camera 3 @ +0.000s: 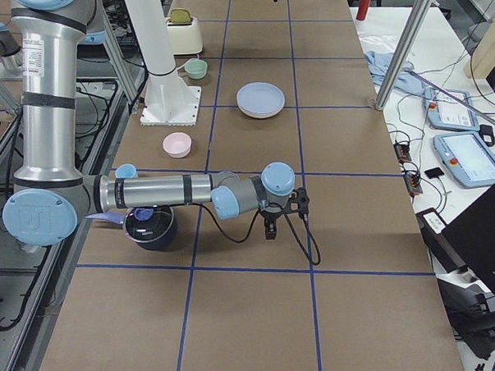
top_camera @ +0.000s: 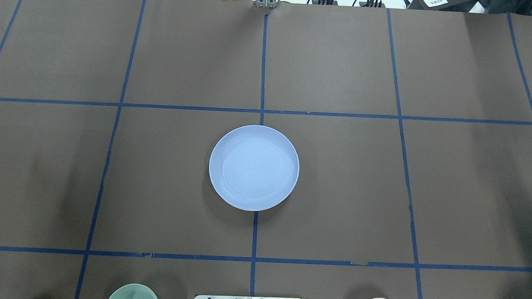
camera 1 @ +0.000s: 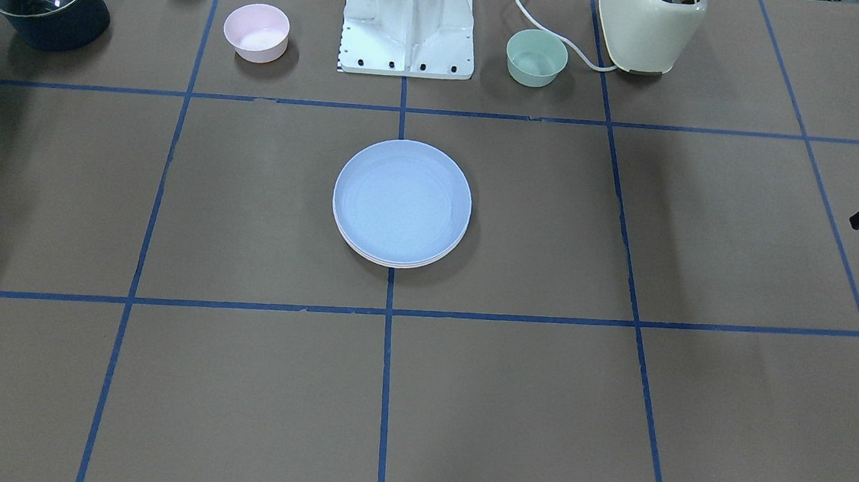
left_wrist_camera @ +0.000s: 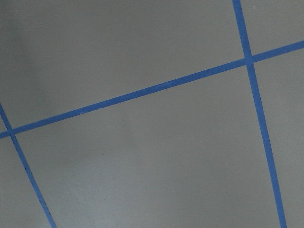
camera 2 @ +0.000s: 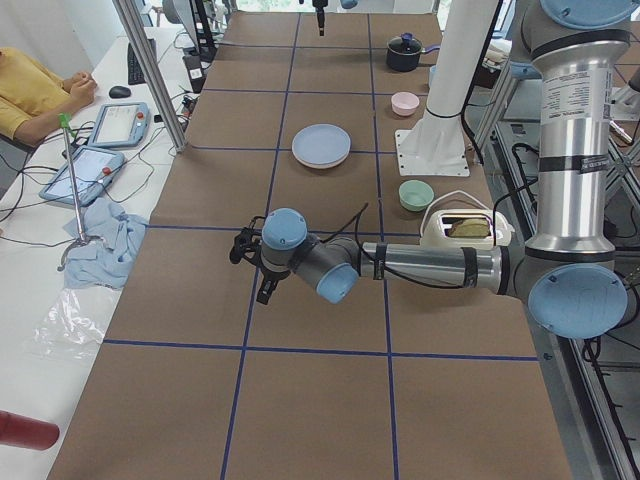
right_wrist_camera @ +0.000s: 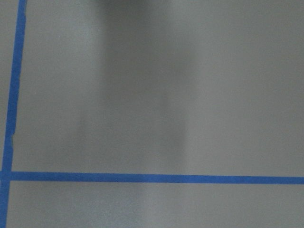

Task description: Stack three plates with pink and blue

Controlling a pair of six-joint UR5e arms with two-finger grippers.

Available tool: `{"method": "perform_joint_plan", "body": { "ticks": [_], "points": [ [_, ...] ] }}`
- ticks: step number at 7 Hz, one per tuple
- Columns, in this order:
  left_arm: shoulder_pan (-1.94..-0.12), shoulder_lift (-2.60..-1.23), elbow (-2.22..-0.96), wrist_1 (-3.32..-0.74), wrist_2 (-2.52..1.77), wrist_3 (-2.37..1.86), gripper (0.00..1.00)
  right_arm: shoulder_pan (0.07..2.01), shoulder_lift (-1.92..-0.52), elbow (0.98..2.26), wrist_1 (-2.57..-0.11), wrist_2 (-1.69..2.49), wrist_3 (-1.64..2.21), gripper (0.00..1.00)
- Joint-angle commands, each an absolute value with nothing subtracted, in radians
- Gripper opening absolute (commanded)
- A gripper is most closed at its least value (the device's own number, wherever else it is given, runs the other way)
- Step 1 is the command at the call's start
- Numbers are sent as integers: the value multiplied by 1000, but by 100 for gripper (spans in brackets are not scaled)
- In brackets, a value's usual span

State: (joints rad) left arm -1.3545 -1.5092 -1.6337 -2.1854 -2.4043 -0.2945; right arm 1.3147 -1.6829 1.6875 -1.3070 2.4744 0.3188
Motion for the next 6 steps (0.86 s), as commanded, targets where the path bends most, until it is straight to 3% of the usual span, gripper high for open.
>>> {"method": "perform_joint_plan", "body": {
  "ticks": [1, 6],
  "points": [
    [-1355, -1508, -1637, -2186, -2405, -295, 99, 1315, -1683, 1686, -1307, 2476, 319, 100],
    [-1355, -1508, -1641, -2186, -2405, -293, 99, 1315, -1672, 1666, -1307, 2471, 318, 100]
  ]
}}
